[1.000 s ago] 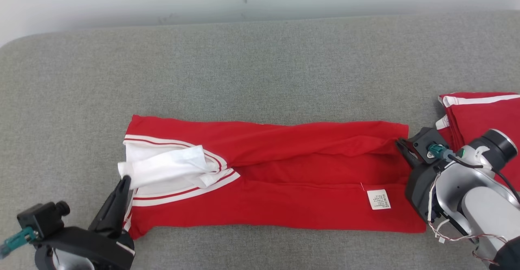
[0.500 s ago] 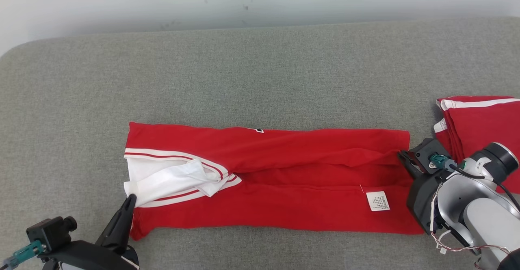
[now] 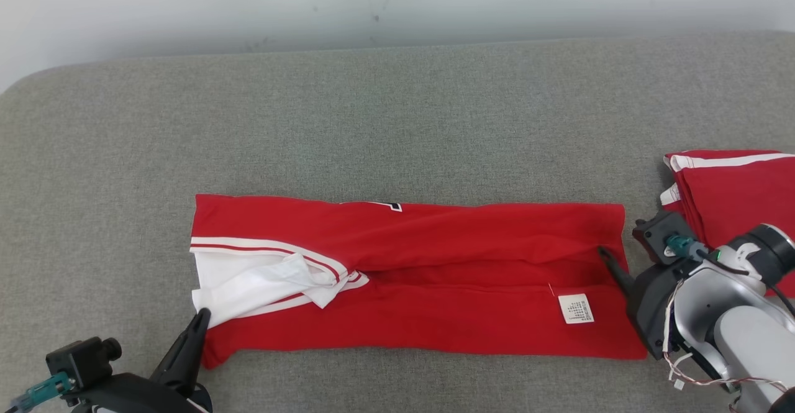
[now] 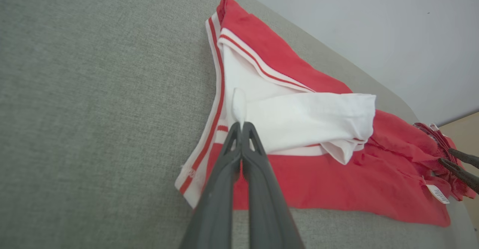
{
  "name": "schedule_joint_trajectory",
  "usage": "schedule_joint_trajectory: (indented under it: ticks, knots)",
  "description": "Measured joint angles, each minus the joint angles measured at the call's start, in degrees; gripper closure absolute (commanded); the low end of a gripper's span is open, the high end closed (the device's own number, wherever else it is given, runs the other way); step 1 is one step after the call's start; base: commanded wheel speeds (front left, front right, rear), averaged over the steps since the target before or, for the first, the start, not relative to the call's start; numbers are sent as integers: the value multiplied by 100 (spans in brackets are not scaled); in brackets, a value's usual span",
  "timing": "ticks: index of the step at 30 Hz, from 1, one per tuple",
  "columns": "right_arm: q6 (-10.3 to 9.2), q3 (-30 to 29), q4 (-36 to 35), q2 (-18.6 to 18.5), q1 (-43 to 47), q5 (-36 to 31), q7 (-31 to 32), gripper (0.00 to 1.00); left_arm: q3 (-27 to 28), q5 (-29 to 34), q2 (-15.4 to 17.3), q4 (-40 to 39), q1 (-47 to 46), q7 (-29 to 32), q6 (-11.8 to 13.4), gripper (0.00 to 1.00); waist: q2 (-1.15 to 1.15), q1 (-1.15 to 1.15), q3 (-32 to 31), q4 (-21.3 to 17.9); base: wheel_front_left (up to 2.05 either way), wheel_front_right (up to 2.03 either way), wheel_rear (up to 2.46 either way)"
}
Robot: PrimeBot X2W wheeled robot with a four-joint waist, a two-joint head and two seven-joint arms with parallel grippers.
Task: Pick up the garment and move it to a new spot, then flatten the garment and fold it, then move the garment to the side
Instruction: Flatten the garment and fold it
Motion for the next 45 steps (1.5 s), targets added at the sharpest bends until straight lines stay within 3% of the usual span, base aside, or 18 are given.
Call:
schedule_joint_trajectory:
  ticks: [5, 6, 7, 14, 24, 27, 35, 40, 45]
  knots:
    - [-146, -183, -167, -38, 32, 89, 18, 0, 1, -1, 1, 42, 9, 0, 1, 99, 0, 0, -16, 1, 0, 0, 0]
    - [-171, -232, -222, -55, 56, 101, 12, 0, 7, -8, 1, 54, 32, 0, 1, 53, 0, 0, -21, -1, 0, 0, 0]
    - [-210, -265, -276, -69, 76, 103, 10, 0, 9, -23, 1, 64, 74, 0, 2, 0, 0, 0, -26, -3, 0, 0, 0]
    - [-403, -442, -587, -77, 111, 158, -90, 0, 69, -36, -26, 132, 205, -30, 154, 0, 1, 0, -48, -29, 0, 0, 0]
    - [-659, -795, -981, 155, 405, 285, -610, 0, 490, 92, -174, -57, 236, -895, 488, 0, 1, 0, -154, -33, 0, 0, 0]
    - [-748, -1043, -1159, 342, 633, 472, -967, 0, 636, 423, -194, -302, 255, -1221, 682, 0, 0, 0, -214, -13, 0, 0, 0]
    - [-848, -1657, -1372, 1178, 1204, 834, -1978, 0, 602, 1403, -460, -1002, 269, -1221, 1125, 0, 0, 0, -457, 72, 0, 0, 0]
    - [-849, -1762, -1239, 1594, 1560, 966, -2439, 0, 543, 1963, -520, -1321, 276, -1218, 1221, 0, 0, -1, -659, 103, 0, 0, 0]
    - [-849, -1804, -1101, 1767, 1616, 970, -2839, 0, 330, 2336, -388, -1365, 369, -1218, 1221, 0, 0, -1, -827, 78, 0, 0, 0]
